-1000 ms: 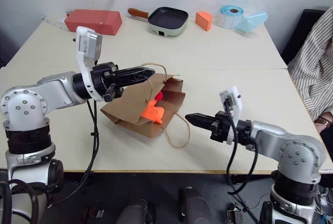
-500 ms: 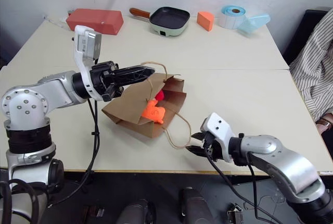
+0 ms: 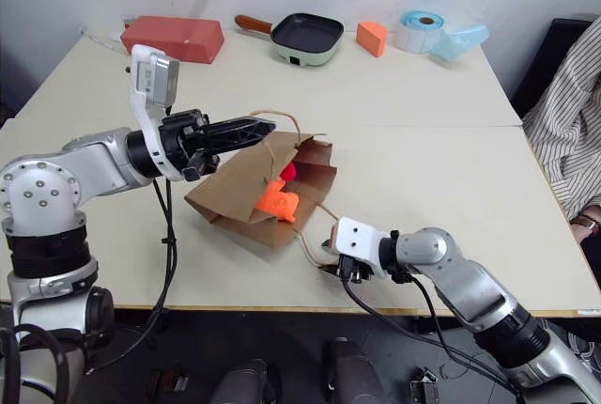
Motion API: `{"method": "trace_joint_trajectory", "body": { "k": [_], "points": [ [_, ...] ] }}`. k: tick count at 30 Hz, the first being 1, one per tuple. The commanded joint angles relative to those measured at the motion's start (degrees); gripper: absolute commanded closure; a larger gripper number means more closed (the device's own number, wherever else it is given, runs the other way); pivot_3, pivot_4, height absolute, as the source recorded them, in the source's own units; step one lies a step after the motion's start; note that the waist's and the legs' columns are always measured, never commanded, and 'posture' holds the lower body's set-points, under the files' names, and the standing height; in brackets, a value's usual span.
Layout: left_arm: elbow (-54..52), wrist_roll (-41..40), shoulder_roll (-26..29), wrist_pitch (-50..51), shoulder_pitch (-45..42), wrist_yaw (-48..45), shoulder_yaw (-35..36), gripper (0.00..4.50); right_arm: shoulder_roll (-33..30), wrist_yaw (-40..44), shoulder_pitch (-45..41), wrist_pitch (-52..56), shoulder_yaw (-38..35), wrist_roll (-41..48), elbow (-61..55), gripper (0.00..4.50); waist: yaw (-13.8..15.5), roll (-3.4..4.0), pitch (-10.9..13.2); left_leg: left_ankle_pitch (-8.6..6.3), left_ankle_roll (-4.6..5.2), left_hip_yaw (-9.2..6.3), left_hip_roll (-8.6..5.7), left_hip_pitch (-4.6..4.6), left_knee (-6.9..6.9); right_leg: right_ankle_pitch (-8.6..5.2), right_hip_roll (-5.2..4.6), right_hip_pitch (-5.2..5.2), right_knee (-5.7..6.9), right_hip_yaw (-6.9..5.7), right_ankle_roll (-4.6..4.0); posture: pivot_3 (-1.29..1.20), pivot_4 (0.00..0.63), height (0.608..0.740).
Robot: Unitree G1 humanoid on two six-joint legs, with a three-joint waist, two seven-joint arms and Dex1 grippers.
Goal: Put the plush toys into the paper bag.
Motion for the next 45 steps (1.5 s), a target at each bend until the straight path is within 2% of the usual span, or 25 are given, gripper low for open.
{"method": "trace_joint_trajectory", "body": {
  "k": [1,3,9,13,15,19,21,23,28,32,40,45],
  "points": [
    [-1.7,-1.2,0.7,-0.5,-0.7,-0.1,1.5,4.50,0.2,1.1,0.9,0.7,-2.0,-0.3,0.3,3.80,0.0,0.00,0.0,0.00,0.00,0.00,0.00,0.00,0.01,0.00,-0.01,0.00,0.02,0.00,0.00,0.00,0.150,0.740],
    [-1.5,-1.0,0.6,-0.7,-0.7,-0.2,1.5,4.50,-0.1,1.8,1.4,1.4,-3.7,1.1,-1.3,4.48,0.1,0.00,0.0,0.00,0.00,0.00,-0.01,0.00,0.02,0.00,-0.01,0.00,0.04,0.00,0.00,0.00,0.150,0.740],
    [-1.2,-0.4,-0.1,-1.4,-1.0,-0.8,0.8,4.50,-0.7,6.5,0.1,12.6,-17.2,19.0,-8.2,4.48,0.4,0.00,0.0,-0.01,0.01,0.00,-0.01,-0.06,0.02,0.00,-0.02,-0.03,0.02,-0.01,0.00,0.00,0.150,0.740],
    [0.1,0.2,-0.6,-2.3,-2.3,-1.6,0.6,4.50,-6.0,12.7,-3.9,18.0,-28.9,31.8,-10.6,4.48,0.6,0.01,0.0,-0.01,0.02,-0.02,-0.01,-0.06,0.01,0.00,-0.02,-0.03,0.01,-0.04,0.00,0.00,0.150,0.740],
    [1.2,-0.5,-1.5,-2.8,-3.6,-1.2,1.2,4.50,-8.8,14.8,-6.6,17.7,-32.6,34.6,-11.7,4.48,0.6,0.00,0.0,-0.02,0.04,-0.05,-0.01,-0.10,0.00,0.00,-0.03,-0.03,-0.05,-0.07,0.00,0.00,0.150,0.740],
    [3.7,-1.4,-3.8,-3.8,-6.1,0.1,2.6,4.50,-12.0,15.8,-15.7,17.7,-35.3,38.4,-13.0,4.48,0.4,0.01,0.0,-0.03,0.05,-0.09,-0.01,-0.14,-0.01,0.00,-0.02,-0.03,-0.08,-0.12,0.00,0.00,0.150,0.740],
    [4.2,0.6,-4.7,-5.0,-6.1,-0.3,1.6,4.50,-11.4,14.4,-20.2,16.6,-33.4,36.6,-13.0,4.48,0.3,0.01,0.0,-0.03,0.04,-0.09,0.00,-0.12,-0.02,0.00,-0.02,-0.03,-0.06,-0.12,0.00,0.00,0.150,0.740],
    [4.0,2.8,-5.4,-6.0,-5.0,-0.5,0.2,4.50,-9.4,12.8,-21.0,11.2,-29.6,29.7,-13.2,4.48,0.3,0.01,0.0,-0.02,0.03,-0.09,0.00,-0.11,-0.01,0.00,-0.02,-0.03,-0.05,-0.12,0.00,0.00,0.150,0.740],
    [2.2,6.6,-6.3,-7.9,-2.3,-1.2,-2.6,4.50,-9.4,12.4,-14.4,-1.6,-21.8,13.7,-10.9,4.48,0.6,-0.01,0.0,-0.03,0.04,-0.08,-0.01,-0.15,-0.02,0.00,-0.04,-0.02,-0.15,-0.12,0.00,0.00,0.150,0.740],
    [2.2,6.0,-7.2,-8.3,-3.0,-1.6,-1.3,4.50,-8.4,11.2,-13.3,-5.1,-22.7,11.5,-9.5,4.48,0.7,-0.01,0.0,-0.02,0.06,-0.10,-0.01,-0.38,0.06,0.00,-0.05,-0.21,-0.10,-0.16,0.00,0.00,0.150,0.740],
    [5.5,6.0,-8.0,-9.1,-7.5,-2.2,0.5,4.50,-7.8,10.9,-17.0,-4.1,-26.3,13.9,-6.6,4.48,0.4,-0.01,0.0,-0.02,0.04,-0.14,0.00,-0.30,0.09,0.00,-0.04,-0.17,0.01,-0.19,0.00,0.00,0.150,0.740],
    [4.4,8.9,-7.1,-8.9,-5.5,-4.3,-2.7,4.50,-7.0,11.1,-15.1,-5.7,-23.6,11.3,-7.0,4.48,0.5,-0.01,0.0,-0.02,0.05,-0.14,0.00,-0.32,0.10,0.00,-0.06,-0.16,-0.02,-0.20,0.00,0.00,0.150,0.740]
  ]
}}
